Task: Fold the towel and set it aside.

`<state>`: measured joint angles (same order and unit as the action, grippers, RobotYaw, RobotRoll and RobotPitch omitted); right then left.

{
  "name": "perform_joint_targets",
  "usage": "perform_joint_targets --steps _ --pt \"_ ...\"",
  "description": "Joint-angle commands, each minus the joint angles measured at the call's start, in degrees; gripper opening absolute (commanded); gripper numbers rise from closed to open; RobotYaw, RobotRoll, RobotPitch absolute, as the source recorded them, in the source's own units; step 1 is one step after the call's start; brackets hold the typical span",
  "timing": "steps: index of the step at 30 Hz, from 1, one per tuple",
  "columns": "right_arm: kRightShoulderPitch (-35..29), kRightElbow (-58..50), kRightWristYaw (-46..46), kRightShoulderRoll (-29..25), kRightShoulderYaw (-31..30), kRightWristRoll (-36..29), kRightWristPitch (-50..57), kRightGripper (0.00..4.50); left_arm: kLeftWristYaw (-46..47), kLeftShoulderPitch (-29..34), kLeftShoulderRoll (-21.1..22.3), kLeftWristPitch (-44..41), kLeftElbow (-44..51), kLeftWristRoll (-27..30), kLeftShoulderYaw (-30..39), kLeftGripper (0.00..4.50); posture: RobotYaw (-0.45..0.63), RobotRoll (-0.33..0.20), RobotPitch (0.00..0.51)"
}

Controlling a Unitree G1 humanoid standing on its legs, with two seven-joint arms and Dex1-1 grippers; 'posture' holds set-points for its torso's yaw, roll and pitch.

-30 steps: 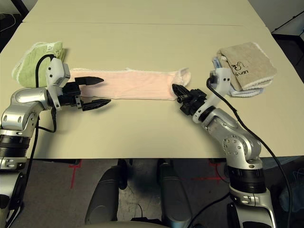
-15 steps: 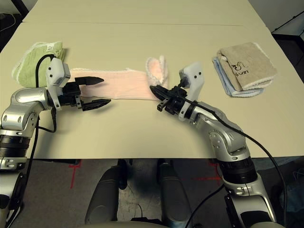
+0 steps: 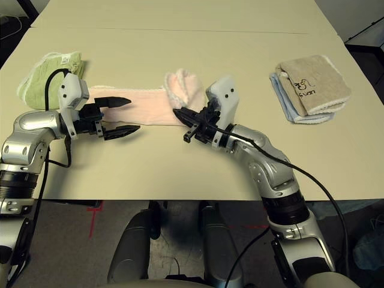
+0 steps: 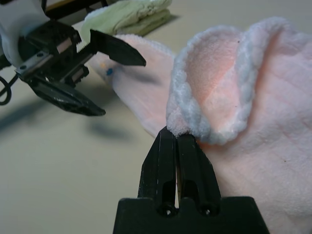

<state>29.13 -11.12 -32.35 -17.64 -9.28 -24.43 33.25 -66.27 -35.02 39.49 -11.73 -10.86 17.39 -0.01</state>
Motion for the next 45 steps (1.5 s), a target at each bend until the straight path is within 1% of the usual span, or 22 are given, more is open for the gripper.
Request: perform_joint_targets --steps 1,6,7,8,10,14,18,22,28,30,33,35,37,42,45 --pt "0.20 1.10 -1.08 0.06 -1.85 1.95 -0.54 0.07 0.00 1.31 0.64 -0.22 1.46 -0.54 -0.48 4.50 0.06 0.000 0.226" --pt "1.67 2.88 -0.27 1.67 -2.61 3.90 0.40 0.07 0.06 1.31 0.64 -0.20 1.40 -0.59 -0.51 4.50 0.06 0.000 0.223" --pt "1.87 3.09 -0.23 2.00 -2.60 4.09 0.49 0.54 0.09 1.32 0.64 -0.21 1.42 -0.59 -0.51 4.50 0.06 0.000 0.223" --pt "1.99 3.21 -0.28 2.25 -2.56 4.26 0.53 0.79 0.12 1.32 0.63 -0.23 1.45 -0.60 -0.50 4.50 0.06 0.000 0.223" --pt "2.31 3.36 -0.34 2.82 -2.20 4.44 0.45 1.42 0.19 1.28 0.55 -0.20 1.40 -0.65 -0.54 4.50 0.05 0.000 0.221" --pt "2.53 3.25 -1.26 2.84 -1.57 4.19 0.27 2.93 0.33 1.19 0.41 -0.17 1.27 -0.69 -0.64 4.50 0.04 0.000 0.220" --pt "2.84 2.61 -3.99 2.25 -0.44 2.42 -0.06 4.44 0.31 0.87 0.13 0.06 0.84 -0.85 -0.92 4.50 0.04 0.000 0.218" --pt "2.75 1.62 -5.87 0.78 1.70 0.91 -0.21 4.47 0.23 0.44 -0.12 0.26 0.38 -1.06 -1.06 4.50 0.03 0.000 0.215" --pt "1.69 2.48 -3.56 -1.10 10.86 -2.75 0.99 4.47 0.21 -0.19 -0.42 0.26 -0.11 -1.04 -0.98 4.50 0.02 0.000 0.211" --pt "1.18 3.50 -3.18 -2.37 13.61 -2.93 0.28 4.47 0.61 -0.82 -0.90 -0.28 -0.26 -0.56 -0.65 4.50 0.01 0.000 0.209" --pt "0.63 4.91 -3.15 -3.75 15.73 -2.07 -2.40 4.47 1.67 -1.67 -1.72 -0.89 -0.56 -0.12 -0.06 4.50 0.00 0.000 0.210" --pt "-0.14 7.22 -4.37 -5.43 16.25 0.21 -7.08 4.47 3.65 -1.83 -2.84 -1.02 -0.47 0.07 0.68 4.50 0.00 0.000 0.210" --pt "-0.54 10.31 -5.53 -6.33 16.92 1.11 -11.24 4.47 5.08 -1.04 -3.70 -1.44 0.52 0.23 0.99 4.50 0.00 0.000 0.213" --pt "-0.07 17.94 -12.40 -8.84 15.28 3.39 -20.84 4.47 6.60 1.15 -4.14 -1.56 2.37 0.07 1.22 4.50 0.01 0.000 0.217" --pt "1.12 23.10 -18.14 -10.28 12.98 5.52 -26.66 4.47 8.23 2.18 -4.21 -1.09 2.80 -0.37 1.82 4.50 0.03 0.000 0.220"
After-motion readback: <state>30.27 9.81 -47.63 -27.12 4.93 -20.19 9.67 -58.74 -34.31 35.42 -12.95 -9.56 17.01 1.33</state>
